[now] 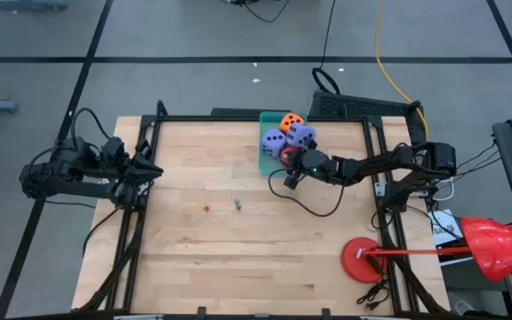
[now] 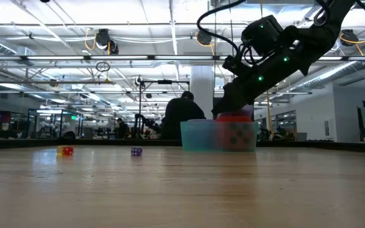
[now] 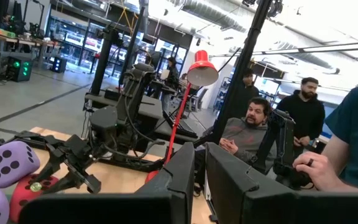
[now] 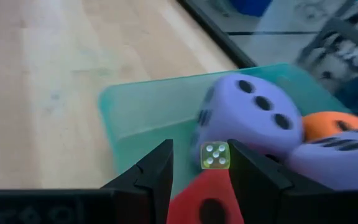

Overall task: Pick & Place Dice
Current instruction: Put the light green die into the green bin, then put the small purple die into the green bin

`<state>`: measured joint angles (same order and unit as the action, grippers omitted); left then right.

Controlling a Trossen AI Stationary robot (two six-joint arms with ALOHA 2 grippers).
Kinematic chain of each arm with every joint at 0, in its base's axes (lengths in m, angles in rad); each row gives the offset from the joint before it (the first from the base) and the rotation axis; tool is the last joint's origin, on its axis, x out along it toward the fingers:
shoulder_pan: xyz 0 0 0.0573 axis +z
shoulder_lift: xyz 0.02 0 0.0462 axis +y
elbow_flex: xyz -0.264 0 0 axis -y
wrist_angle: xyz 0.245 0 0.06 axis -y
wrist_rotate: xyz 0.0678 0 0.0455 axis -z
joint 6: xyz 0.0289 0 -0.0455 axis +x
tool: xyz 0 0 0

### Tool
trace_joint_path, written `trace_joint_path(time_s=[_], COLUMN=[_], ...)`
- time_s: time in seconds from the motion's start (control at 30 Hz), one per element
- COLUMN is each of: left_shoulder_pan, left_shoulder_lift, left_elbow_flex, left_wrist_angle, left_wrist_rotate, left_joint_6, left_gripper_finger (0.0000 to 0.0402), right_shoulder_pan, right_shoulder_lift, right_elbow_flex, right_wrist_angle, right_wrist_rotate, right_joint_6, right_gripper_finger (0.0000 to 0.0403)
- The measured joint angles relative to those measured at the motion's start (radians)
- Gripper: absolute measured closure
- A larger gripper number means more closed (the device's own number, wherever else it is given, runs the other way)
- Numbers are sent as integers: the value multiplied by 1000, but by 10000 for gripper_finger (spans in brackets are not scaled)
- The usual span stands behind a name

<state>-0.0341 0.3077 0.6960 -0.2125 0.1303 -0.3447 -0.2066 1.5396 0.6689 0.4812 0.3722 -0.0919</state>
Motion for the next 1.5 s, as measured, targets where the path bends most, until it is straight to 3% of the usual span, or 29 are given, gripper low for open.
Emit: trace_joint_path(time_s=[0.3,1.03,1.4,1.5], left_shoulder_pan=[0,0,0,0], left_shoulder_lift=[0,0,0,0], left_elbow_flex=[0,0,0,0], left_wrist_angle=[0,0,1,0], left_wrist_rotate=[0,0,0,0], left_joint_6=[0,0,0,0], left_gripper_finger=[355,355,355,355], right_shoulder_pan=[-1,3,77,125], right_shoulder_lift=[0,-1,-180,-223], right_elbow_flex=[0,6,39,81], right_wrist_angle=[-68,23,31,-105], right_wrist_rotate=[19,47,47,46], right_joint_6=[68,34,143,227], right_gripper_finger=[261,261,261,261])
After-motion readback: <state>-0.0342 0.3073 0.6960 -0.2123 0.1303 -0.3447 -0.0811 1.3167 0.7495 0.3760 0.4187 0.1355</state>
